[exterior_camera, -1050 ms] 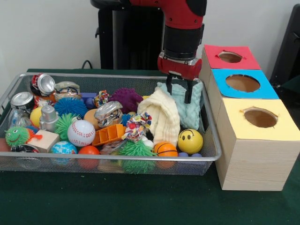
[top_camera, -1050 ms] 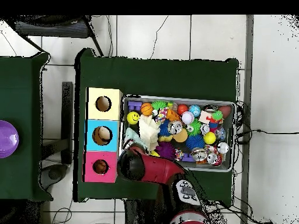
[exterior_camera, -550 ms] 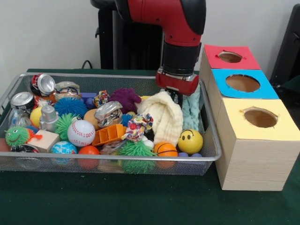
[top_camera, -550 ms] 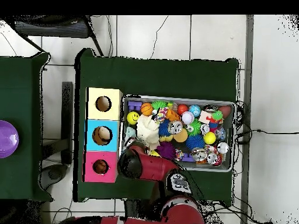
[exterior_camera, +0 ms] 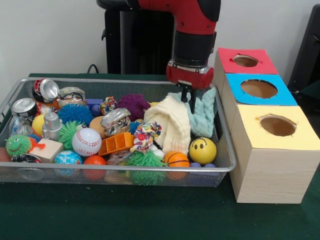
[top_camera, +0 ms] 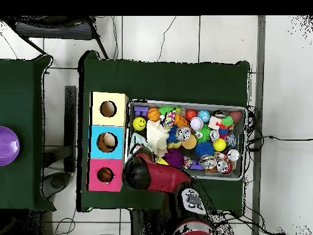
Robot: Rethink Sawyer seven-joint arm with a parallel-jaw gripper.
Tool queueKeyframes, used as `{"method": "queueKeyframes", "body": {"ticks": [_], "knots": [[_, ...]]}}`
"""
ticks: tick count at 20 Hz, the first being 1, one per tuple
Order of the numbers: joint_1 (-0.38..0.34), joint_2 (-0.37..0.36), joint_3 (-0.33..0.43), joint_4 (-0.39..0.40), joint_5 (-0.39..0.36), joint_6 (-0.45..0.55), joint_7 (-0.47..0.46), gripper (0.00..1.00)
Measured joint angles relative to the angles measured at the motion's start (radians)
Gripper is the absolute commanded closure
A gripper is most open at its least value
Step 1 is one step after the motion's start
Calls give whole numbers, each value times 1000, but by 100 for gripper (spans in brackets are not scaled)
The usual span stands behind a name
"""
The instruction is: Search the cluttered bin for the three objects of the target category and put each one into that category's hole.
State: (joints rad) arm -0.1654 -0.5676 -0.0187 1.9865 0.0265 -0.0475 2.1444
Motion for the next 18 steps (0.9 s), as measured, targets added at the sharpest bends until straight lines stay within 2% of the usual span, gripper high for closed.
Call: {"method": "queueKeyframes", "body": {"ticks": [9,18], "knots": [[-146,-171,73,40,-16,143,0,100],[-195,-262,81,19,-70,242,0,100]]}}
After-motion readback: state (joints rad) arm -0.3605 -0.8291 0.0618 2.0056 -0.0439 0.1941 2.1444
